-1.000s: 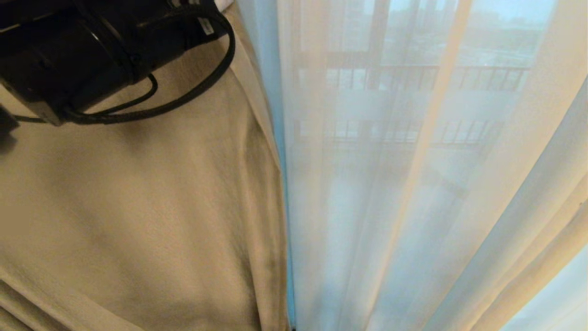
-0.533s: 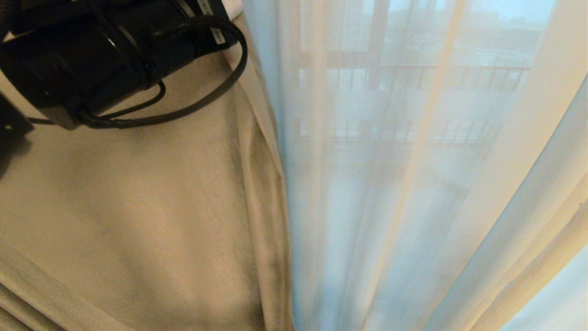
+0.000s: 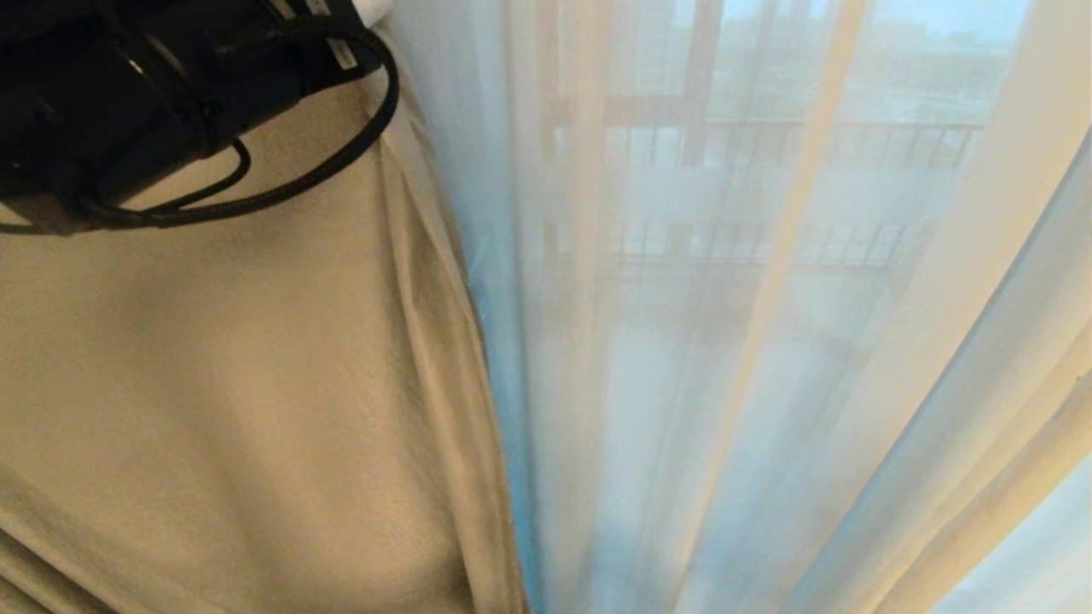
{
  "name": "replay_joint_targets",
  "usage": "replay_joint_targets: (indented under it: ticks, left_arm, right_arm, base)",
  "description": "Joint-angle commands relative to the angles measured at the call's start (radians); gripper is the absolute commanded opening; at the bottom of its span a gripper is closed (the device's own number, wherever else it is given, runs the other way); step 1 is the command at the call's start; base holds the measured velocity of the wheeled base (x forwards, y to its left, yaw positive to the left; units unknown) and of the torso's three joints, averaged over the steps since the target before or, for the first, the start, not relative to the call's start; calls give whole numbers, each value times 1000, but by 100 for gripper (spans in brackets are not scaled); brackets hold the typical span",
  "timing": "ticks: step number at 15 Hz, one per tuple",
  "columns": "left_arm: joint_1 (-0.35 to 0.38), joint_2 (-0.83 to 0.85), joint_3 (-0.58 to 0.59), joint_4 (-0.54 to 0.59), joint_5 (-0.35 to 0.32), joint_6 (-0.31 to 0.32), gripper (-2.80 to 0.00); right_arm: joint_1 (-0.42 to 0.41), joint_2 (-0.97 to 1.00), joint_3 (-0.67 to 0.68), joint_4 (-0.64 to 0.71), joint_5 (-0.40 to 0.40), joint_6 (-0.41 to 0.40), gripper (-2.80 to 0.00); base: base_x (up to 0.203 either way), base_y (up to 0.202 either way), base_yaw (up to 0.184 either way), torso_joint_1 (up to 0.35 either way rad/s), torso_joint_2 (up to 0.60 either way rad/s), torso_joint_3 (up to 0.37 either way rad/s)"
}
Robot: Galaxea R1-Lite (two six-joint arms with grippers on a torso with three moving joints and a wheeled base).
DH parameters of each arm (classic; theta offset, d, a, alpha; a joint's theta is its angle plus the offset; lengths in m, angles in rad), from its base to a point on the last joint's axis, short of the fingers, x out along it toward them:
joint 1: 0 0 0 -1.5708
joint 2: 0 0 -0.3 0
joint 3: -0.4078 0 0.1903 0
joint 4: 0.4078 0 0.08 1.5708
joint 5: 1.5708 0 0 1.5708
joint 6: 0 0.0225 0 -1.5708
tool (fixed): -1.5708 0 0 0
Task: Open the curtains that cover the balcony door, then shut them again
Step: Close the outer curtains on both sides
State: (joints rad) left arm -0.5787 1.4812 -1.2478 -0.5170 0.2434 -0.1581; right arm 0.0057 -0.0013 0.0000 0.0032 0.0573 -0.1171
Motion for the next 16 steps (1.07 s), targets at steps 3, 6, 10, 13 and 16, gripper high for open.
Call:
replay_joint_targets:
  ticks: [3,6,10,13,16]
  left_arm:
    - [85,-84,55,13,2,0,-280]
    - [190,-132,94,52,1,-1,-280]
    - [317,-168,140,61,-13,-2,-280]
    - [365,-173,143,84,-15,-3,-280]
    - [391,-173,143,88,-16,-3,-280]
  right_arm:
    - [0,1,0,0,1,-1,-280]
    - [0,1,0,0,1,-1,-280]
    - [0,1,0,0,1,-1,-280]
    - [0,1,0,0,1,-1,-280]
    - [0,1,0,0,1,-1,-280]
  base:
    - [0,0,0,0,0,0]
    - [0,0,0,0,0,0]
    - [0,0,0,0,0,0]
    - [0,0,0,0,0,0]
    - [0,0,0,0,0,0]
